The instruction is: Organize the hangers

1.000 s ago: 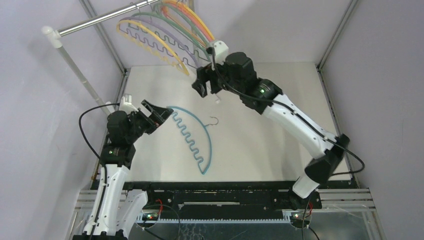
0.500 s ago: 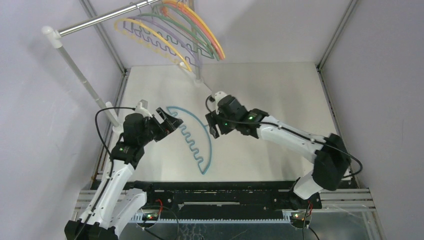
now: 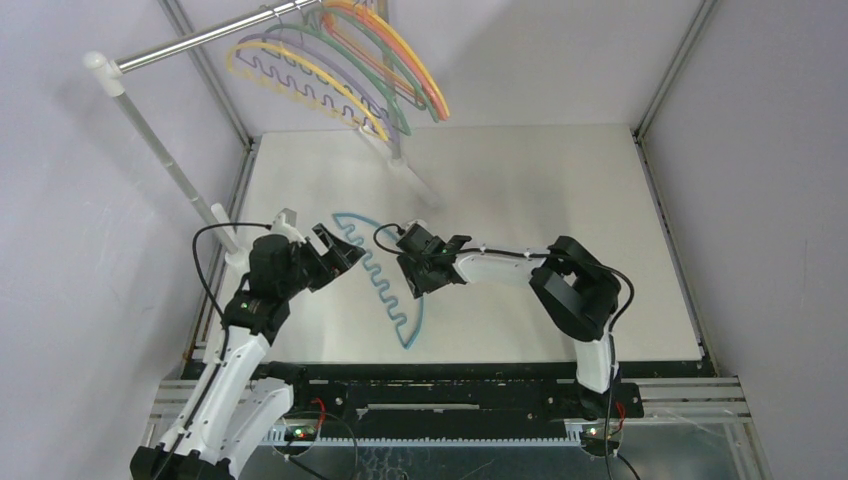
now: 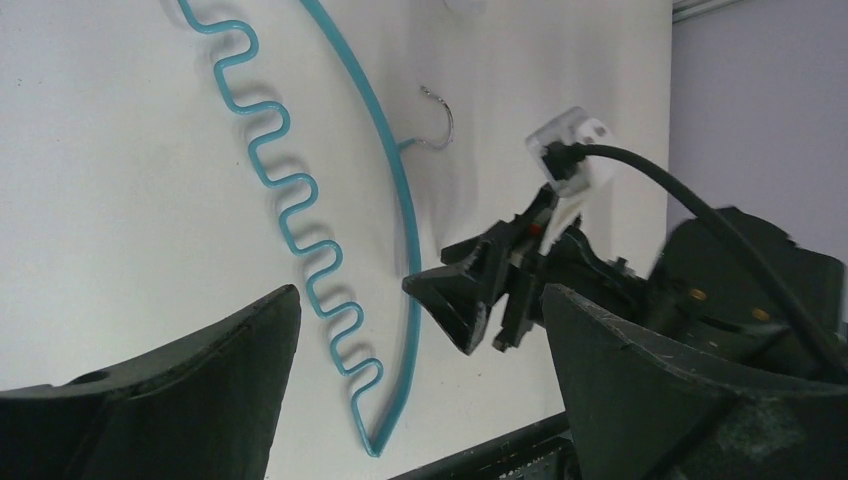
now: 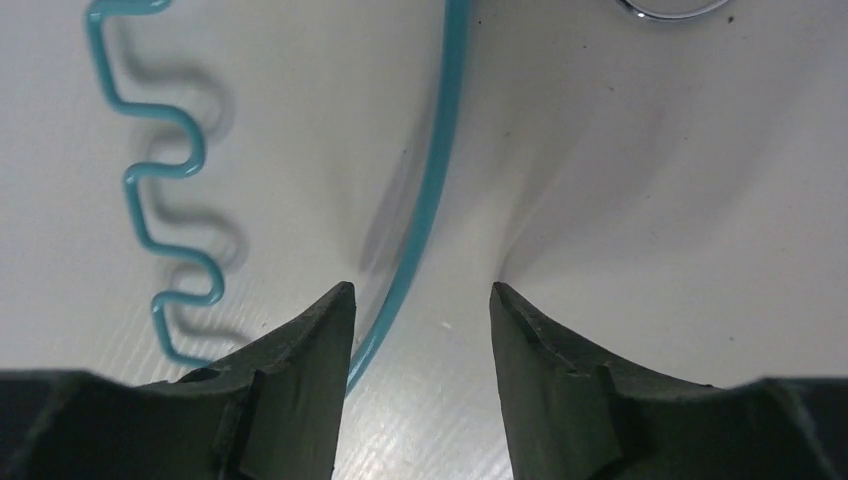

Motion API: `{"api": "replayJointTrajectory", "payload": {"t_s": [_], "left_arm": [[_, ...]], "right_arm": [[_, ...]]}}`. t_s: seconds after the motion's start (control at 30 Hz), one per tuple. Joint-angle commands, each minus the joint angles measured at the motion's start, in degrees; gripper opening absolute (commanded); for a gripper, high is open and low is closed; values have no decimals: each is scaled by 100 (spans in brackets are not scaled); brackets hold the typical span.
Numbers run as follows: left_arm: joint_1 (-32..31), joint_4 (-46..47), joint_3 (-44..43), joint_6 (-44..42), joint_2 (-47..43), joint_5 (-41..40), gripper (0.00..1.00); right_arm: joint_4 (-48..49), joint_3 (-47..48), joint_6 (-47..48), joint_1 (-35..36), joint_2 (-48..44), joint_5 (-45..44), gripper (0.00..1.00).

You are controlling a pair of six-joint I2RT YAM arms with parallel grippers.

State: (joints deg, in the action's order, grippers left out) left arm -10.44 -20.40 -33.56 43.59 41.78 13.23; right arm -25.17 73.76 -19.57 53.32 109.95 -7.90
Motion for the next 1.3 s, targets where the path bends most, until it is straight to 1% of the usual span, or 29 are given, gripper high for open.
{"api": "replayJointTrajectory", "payload": {"t_s": [0.0, 0.17, 0.2, 0.23, 0.27, 0.3, 0.33, 0.43, 0.57, 0.67, 0.8, 1.03, 1.27], "left_arm": [[-30, -38, 0, -26, -166, -87, 94], [-32, -224, -18, -5, -294, -45, 94], [-32, -260, -26, 4, -332, -45, 94], [-30, -286, -26, 8, -365, -44, 94], [-25, -313, -20, 7, -391, -57, 94], [-33, -337, -7, 9, -416, -62, 94], [-32, -350, 23, 9, -436, -65, 94], [-30, -323, 236, 45, -469, -46, 94], [-31, 9, 793, 160, -601, -14, 94], [-36, 356, 1249, 346, -763, 31, 94], [-36, 727, 1675, 607, -977, 56, 94], [-123, 1396, 1743, 949, -927, -49, 94], [-410, 1877, 1276, 1161, -486, -229, 94]], "right_arm": [[370, 324, -364, -118, 282, 80, 57], [368, 463, -388, -215, 593, 165, 44], [342, 478, -387, -217, 638, 159, 39], [330, 485, -375, -224, 674, 202, 30], [321, 492, -358, -225, 701, 253, 18], [299, 494, -343, -230, 731, 299, 2], [280, 491, -328, -234, 744, 360, 0], [215, 490, -222, -234, 665, 410, 0], [186, 524, 27, -242, 142, 337, 0], [3, 734, 170, -251, -222, 263, 0], [-282, 1105, 253, -269, -477, 212, 0], [-570, 1550, 238, -126, -636, 345, 0], [-636, 1522, 233, 67, -700, 440, 0]]}}
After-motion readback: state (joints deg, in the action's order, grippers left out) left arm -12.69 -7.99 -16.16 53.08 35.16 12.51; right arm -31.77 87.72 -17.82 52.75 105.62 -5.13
